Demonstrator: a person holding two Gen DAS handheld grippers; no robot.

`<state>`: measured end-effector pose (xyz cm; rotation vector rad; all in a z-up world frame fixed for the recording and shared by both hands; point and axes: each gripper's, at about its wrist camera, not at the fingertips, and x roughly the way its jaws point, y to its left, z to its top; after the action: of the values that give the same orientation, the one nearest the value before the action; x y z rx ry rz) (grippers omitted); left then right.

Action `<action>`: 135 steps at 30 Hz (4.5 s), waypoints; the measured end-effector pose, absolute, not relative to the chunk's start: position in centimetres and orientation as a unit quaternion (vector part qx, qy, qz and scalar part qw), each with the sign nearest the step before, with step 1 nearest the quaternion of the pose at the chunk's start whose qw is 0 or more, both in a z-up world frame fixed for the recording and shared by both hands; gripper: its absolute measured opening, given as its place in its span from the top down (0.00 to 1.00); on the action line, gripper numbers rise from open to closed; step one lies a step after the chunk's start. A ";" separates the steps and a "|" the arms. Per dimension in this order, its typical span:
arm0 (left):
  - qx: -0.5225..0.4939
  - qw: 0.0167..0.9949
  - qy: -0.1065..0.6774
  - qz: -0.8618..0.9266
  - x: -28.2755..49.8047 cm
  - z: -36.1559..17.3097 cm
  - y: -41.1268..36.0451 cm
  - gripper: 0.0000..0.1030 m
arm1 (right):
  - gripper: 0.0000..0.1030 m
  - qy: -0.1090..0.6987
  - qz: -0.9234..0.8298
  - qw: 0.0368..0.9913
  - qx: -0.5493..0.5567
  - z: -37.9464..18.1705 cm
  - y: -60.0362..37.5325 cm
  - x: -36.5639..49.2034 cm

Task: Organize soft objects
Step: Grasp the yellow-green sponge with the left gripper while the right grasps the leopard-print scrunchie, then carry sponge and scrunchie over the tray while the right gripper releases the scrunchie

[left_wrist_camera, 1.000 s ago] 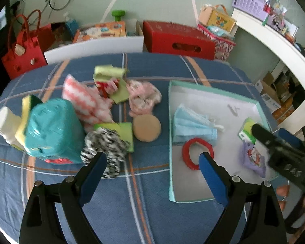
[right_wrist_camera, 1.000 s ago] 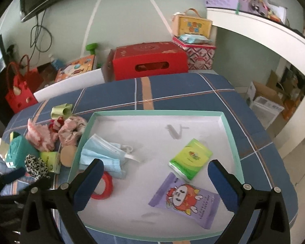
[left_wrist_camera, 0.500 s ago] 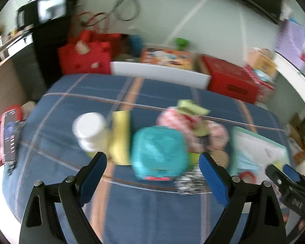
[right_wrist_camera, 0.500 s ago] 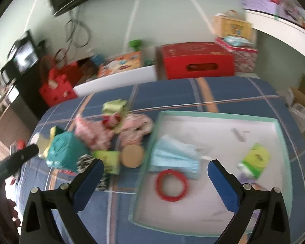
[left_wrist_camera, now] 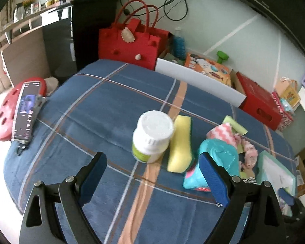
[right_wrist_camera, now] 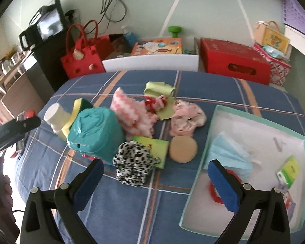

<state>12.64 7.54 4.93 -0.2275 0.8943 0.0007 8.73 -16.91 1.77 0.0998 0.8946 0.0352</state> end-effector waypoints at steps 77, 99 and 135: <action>-0.190 0.883 0.423 -0.075 14.2 4.2 7.2 0.72 | 0.81 0.422 0.067 0.903 0.042 1.0 -15.0 9.4; -0.100 0.915 0.353 -0.169 11.2 9.8 -1.5 0.72 | 0.81 0.362 -0.086 0.924 0.085 6.2 -24.7 6.4; 0.163 0.870 0.381 -0.266 9.0 5.2 -21.7 0.72 | 0.81 0.378 -0.267 0.859 0.218 1.5 -41.2 3.9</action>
<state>9.01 -21.74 5.18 0.3408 0.7972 -0.5556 3.88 -41.16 1.52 0.4587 0.7926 -0.5596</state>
